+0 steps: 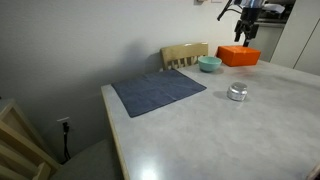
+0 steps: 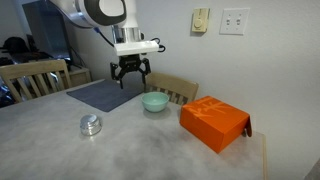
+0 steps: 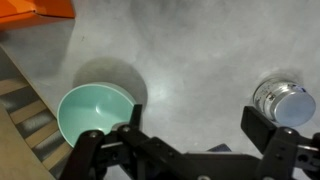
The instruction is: Move the green bowl to the left side of the table, remove the silver lid from the top of the silver tin
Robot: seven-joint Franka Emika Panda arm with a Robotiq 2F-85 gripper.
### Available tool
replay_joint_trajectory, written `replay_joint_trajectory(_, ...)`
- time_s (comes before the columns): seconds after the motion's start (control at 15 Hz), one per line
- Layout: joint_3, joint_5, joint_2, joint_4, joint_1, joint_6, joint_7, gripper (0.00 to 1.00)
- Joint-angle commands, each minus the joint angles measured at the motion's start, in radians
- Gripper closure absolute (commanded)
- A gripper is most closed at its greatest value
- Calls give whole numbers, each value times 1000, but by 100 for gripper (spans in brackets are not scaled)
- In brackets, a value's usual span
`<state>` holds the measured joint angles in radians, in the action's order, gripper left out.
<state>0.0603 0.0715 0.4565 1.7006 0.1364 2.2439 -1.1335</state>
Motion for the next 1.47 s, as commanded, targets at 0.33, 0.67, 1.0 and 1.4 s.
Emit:
replay_joint_trajectory(0.33, -1, 57, 233, -222, -46, 147, 107, 0)
replay_joint_trajectory(0.67, 49, -16, 404, -460, -53, 56, 155, 0)
replay_joint_trajectory(1.0, 56, -85, 512, -645, -73, -75, 372, 0)
replay_joint_trajectory(1.4, 60, -75, 634, -796, -62, -72, 440, 0)
